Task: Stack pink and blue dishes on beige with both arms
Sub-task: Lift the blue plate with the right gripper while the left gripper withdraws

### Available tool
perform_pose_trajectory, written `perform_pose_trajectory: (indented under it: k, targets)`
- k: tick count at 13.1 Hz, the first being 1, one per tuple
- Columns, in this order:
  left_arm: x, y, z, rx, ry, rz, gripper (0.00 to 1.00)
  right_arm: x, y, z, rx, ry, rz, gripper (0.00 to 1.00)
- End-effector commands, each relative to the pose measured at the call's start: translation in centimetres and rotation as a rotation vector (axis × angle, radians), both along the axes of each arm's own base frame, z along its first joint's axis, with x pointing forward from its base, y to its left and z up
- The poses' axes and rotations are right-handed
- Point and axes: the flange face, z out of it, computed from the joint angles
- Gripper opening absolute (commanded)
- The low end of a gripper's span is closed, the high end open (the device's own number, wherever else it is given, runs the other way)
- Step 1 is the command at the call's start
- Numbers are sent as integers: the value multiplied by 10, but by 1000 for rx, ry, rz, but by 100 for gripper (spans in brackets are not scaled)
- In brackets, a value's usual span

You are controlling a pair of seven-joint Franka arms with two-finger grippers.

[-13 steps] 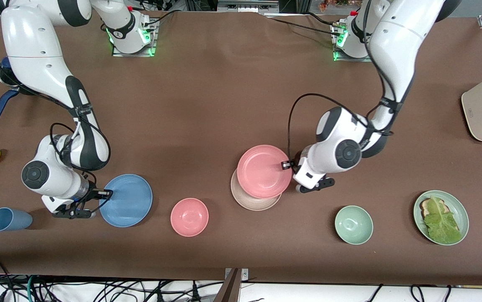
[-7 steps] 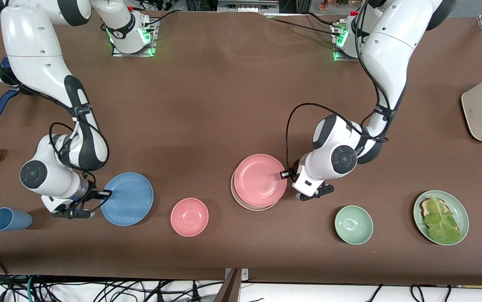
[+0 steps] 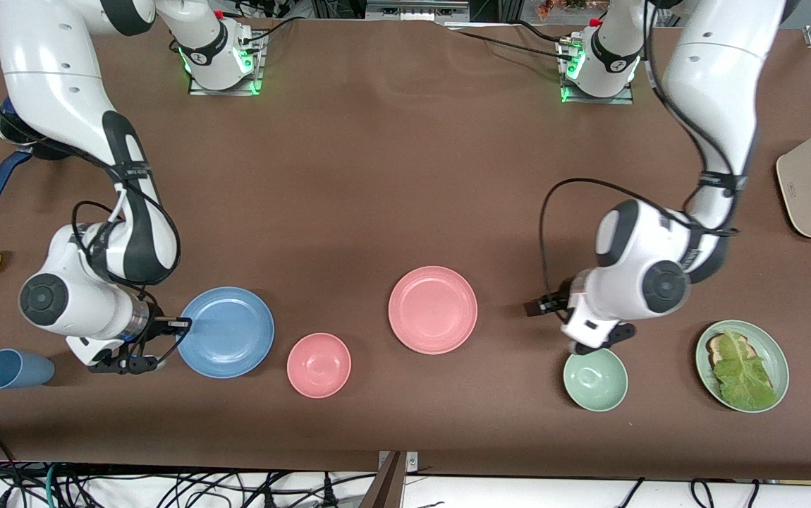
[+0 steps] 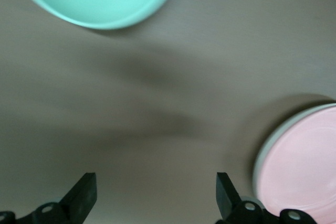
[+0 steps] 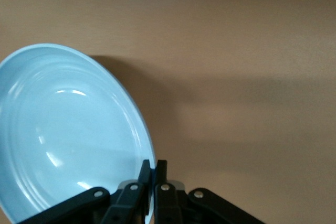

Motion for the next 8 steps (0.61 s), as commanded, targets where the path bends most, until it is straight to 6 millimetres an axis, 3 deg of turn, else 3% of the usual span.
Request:
perform_pose_trajectory:
  k: [1, 3, 5, 8]
  targets:
    - [-2, 67, 23, -9, 39, -86, 100, 6, 24, 44, 38, 25, 42, 0]
    - [-7, 123, 35, -36, 76, -149, 100, 5, 55, 66, 59, 36, 69, 0]
    - [-15, 165, 54, -47, 99, -185, 100, -2, 99, 74, 81, 48, 26, 0]
    - [-31, 184, 116, 26, 80, -197, 100, -22, 178, 79, 124, 76, -131, 0]
